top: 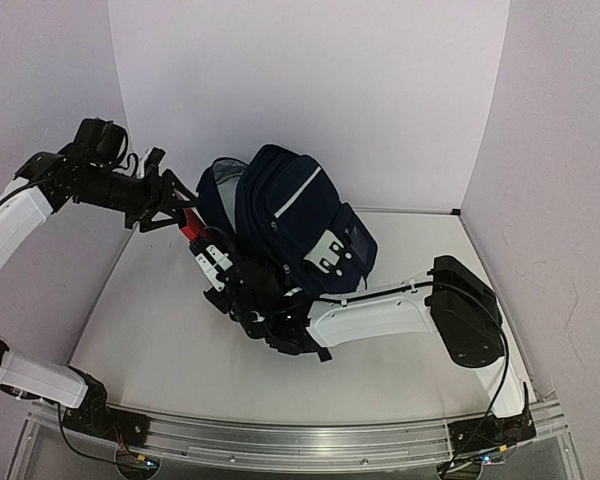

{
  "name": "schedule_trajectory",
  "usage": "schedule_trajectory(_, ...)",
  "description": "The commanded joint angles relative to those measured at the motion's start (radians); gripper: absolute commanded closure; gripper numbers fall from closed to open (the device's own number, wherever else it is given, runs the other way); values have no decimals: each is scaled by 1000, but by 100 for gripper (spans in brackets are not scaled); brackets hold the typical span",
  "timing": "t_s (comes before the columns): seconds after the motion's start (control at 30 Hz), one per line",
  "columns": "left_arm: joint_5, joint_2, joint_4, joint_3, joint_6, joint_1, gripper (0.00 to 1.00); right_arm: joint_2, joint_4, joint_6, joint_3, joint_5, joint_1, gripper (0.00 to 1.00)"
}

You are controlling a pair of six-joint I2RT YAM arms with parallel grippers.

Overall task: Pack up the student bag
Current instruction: Adjust the files at the center of the board.

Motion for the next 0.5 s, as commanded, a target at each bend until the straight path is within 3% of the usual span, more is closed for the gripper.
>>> schedule_trajectory(0.0,-135,-93,85,-57,-49,0,16,-47,154,21,-22,67,3,100)
schedule_trajectory(0.13,-190,-107,113,-127,-89,2,1,-54,188,22,-44,97,4,100)
schedule_trajectory(0.47,-61,-42,321,-249,-159,93,0,-73,215,-10,-99,65,14,100)
